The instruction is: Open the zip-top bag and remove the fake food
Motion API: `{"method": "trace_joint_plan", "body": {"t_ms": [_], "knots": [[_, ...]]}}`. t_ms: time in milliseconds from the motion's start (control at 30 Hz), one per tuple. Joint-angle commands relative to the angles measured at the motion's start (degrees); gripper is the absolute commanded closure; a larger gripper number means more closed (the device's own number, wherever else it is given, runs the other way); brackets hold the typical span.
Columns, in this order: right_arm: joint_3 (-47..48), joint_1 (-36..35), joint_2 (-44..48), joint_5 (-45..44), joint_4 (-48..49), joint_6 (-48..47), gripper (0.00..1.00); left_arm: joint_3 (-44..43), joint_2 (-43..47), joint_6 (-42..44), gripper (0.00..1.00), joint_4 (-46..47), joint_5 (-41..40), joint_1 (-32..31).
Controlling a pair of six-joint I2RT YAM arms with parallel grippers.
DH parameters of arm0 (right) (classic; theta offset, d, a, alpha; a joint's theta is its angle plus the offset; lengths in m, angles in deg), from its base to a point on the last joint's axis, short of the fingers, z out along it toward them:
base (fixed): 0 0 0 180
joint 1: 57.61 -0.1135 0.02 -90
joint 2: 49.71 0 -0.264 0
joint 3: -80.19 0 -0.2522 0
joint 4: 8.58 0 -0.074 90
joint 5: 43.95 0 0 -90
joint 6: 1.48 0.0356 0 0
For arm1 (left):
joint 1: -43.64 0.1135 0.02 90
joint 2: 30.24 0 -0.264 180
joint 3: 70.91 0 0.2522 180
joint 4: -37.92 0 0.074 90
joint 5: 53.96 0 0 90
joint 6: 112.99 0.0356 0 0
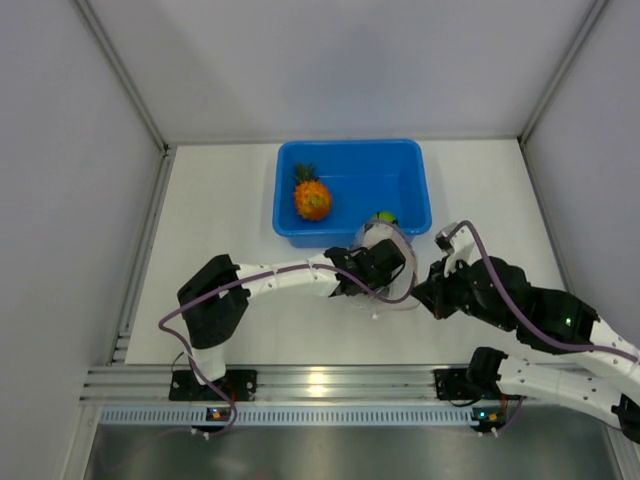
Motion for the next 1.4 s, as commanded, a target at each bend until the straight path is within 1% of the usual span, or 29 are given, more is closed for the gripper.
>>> {"method": "trace_joint_plan", "body": {"t_ms": [0, 33, 133, 233, 300, 367, 400, 433, 567, 600, 633, 667, 700, 767, 800, 967, 1067, 1267, 1367], "knots": [[-0.55, -0.07, 2.39, 10.99, 3.47, -2.16, 1.0, -4.54, 1.92, 0.02, 0.29, 1.87, -4.58, 0.66], [-0.38, -0.07, 3.0, 11.09, 3.74, -1.99, 1.0, -4.9, 1.04, 0.02, 0.26, 1.87, -4.49, 0.75], [0.5, -0.16, 3.71, 8.99, 1.82, -1.64, 1.0, -6.3, -1.24, 0.11, 0.22, 1.78, -4.4, 0.75], [0.42, -0.07, 4.32, 6.09, 1.02, -0.67, 1.0, -7.27, -3.79, 0.2, 0.22, 1.87, -3.88, 0.75], [-0.28, -0.07, 4.94, 5.91, 1.28, -0.4, 1.0, -7.36, -5.02, 0.02, 0.22, 1.87, -4.31, 0.75], [-0.81, -0.16, 5.81, 7.13, 2.24, -0.23, 1.0, -7.88, -6.96, 0.11, 0.28, 1.87, -4.05, 0.84], [-0.99, -0.07, 5.99, 7.66, 2.51, -0.14, 1.0, -8.41, -7.66, 0.2, 0.38, 1.96, -3.96, 0.84], [-1.08, -0.07, 6.08, 8.1, 2.69, -0.14, 1.0, -8.68, -9.15, 0.29, 0.42, 1.87, -3.79, 0.84], [-1.96, -0.07, 7.14, 9.69, 3.66, 0.04, 1.0, -9.82, -11.79, 0.11, 0.53, 1.87, -3.44, 0.84], [-2.13, -0.07, 7.22, 9.25, 3.22, 0.21, 1.0, -9.99, -11.97, 0.02, 0.53, 1.87, -3.35, 0.84], [-2.22, -0.16, 7.23, 8.99, 3.04, 0.12, 1.0, -10.26, -12.41, 0.11, 0.61, 1.96, -3.35, 0.84], [-2.66, -0.07, 7.31, 8.29, 2.87, 0.21, 1.0, -10.35, -12.5, 0.11, 0.66, 1.96, -3.43, 0.84], [-2.84, -0.07, 7.31, 7.76, 2.6, 0.3, 1.0, -10.44, -12.5, 0.2, 0.77, 1.96, -3.44, 0.84], [-3.27, -0.16, 7.31, 5.14, 2.25, 0.56, 1.0, -10.52, -12.15, 0.55, 0.89, 1.96, -3.35, 0.84], [-3.28, -0.16, 7.49, 3.9, 2.08, 0.65, 1.0, -10.44, -11.8, 0.55, 1.0, 1.87, -2.83, 0.84], [-2.23, -0.07, 6.88, -7.07, 1.64, 1.53, 1.0, -10.17, -8.81, 1.86, 1.0, 2.13, -0.98, 0.57], [-0.91, -0.07, 5.47, -10.95, 2.42, 0.13, 1.0, -9.91, -6.71, 3.27, 1.0, 2.13, -1.24, -0.39], [1.99, -0.07, -1.55, -17.63, 1.02, -2.43, 1.0, -8.5, -1.26, 4.33, 1.0, 2.22, -1.76, -2.76], [2.96, 0.98, -5.16, -17.22, 0.32, -2.95, 1.0, -7.19, 1.47, 4.51, 1.0, 2.22, -2.73, -3.99]]}}
